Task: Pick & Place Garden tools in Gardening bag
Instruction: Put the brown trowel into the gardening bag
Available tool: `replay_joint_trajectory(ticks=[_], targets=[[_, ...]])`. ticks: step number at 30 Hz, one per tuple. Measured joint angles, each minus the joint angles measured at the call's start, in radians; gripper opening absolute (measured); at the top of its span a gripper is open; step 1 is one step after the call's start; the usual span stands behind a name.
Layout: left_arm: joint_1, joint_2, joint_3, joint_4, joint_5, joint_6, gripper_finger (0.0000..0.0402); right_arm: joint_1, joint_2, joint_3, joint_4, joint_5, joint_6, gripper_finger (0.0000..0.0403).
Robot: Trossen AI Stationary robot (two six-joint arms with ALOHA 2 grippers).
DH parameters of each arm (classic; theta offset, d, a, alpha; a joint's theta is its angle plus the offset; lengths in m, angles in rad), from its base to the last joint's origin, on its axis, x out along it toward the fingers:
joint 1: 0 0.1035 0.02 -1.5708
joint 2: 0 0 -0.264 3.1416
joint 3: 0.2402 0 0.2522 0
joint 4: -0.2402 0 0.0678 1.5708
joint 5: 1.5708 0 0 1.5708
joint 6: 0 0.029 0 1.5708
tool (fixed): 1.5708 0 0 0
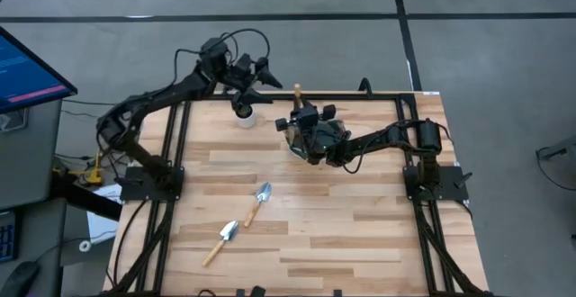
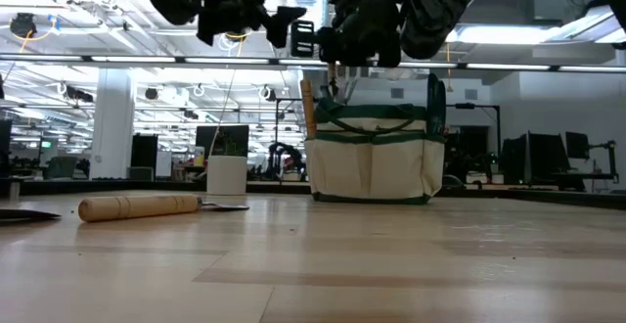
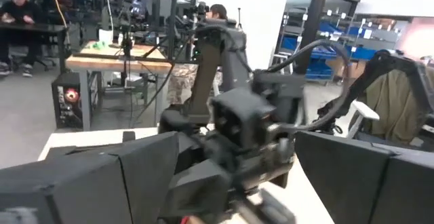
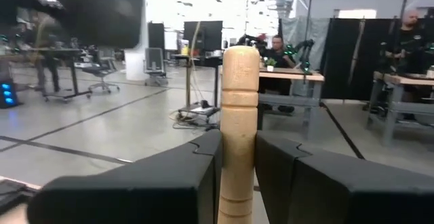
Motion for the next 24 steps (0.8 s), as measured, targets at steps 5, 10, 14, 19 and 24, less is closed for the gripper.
replay_joint_trajectory(ticks=[5, 10, 14, 19, 24], targets=[[0.017, 0.075, 0.051, -0.002, -0.004, 0.002, 0.0285, 0.0, 0.0, 0.002, 0.0, -0.035, 0.0, 0.005], [0.032, 0.119, 0.073, 0.0, -0.009, 0.002, 0.0285, 0.0, 0.0, 0.002, 0.0, -0.059, 0.0, 0.005], [0.03, 0.15, 0.084, 0.007, 0.008, 0.002, 0.0285, 0.0, 0.0, 0.003, 0.0, -0.092, 0.0, 0.005], [0.017, 0.174, 0.098, 0.008, 0.017, 0.002, 0.0285, 0.0, 0.0, 0.021, -0.003, -0.116, -0.03, 0.005], [0.015, 0.174, 0.099, 0.016, 0.028, 0.007, 0.0285, 0.0, 0.0, 0.036, -0.008, -0.14, -0.06, 0.0051]])
